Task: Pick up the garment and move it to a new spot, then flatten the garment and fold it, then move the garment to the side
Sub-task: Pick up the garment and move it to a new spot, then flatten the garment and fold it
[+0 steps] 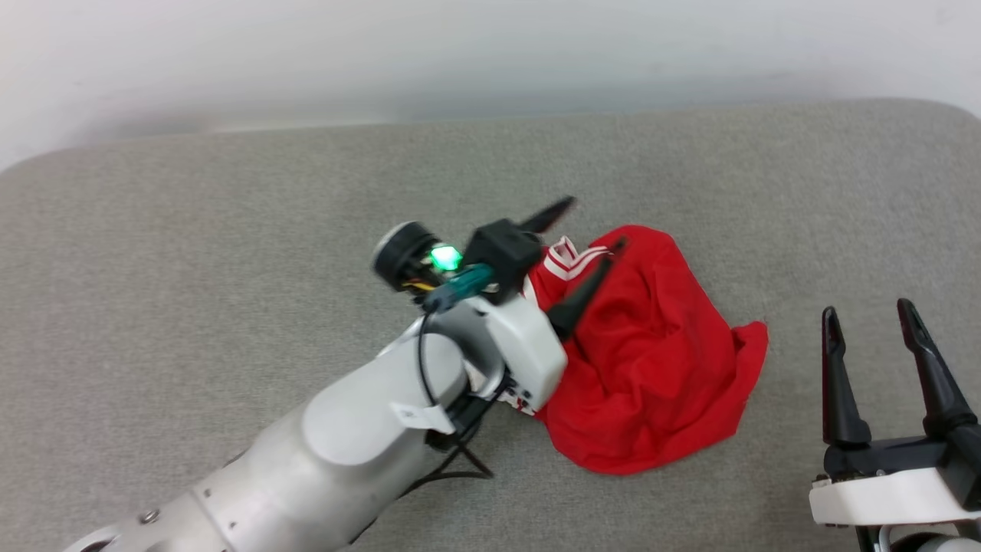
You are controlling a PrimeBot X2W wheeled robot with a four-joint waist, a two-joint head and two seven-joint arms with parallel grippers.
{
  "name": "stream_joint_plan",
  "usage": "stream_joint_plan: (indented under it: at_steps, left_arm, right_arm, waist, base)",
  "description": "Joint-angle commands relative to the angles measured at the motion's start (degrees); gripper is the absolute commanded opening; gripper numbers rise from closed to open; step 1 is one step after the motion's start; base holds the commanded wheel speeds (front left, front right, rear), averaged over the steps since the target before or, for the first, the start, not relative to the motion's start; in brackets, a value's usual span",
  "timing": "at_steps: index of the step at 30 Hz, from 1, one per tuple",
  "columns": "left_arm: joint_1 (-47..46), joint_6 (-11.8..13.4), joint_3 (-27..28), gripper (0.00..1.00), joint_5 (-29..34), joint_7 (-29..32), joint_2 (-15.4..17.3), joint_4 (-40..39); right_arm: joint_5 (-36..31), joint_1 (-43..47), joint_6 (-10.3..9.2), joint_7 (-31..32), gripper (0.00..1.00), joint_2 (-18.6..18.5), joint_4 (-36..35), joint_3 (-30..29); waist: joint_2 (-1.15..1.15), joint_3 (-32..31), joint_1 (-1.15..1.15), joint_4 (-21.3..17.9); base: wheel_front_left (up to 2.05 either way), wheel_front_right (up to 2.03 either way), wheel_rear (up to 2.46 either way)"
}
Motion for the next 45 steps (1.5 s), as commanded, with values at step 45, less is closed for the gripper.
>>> stream_joint_plan:
  at_steps: [45]
  left_arm:
    - [54.12, 2.74, 58.01, 1.0, 34.75, -3.28, -8.36, -22.1]
  right_arm:
    - [10.05, 7.86, -0.02, -0.12, 1.0, 0.13, 4.65, 0.86]
  waist:
    - [0.0, -8.54, 0.0, 4.83]
  base:
    - [0.0, 0.0, 0.0]
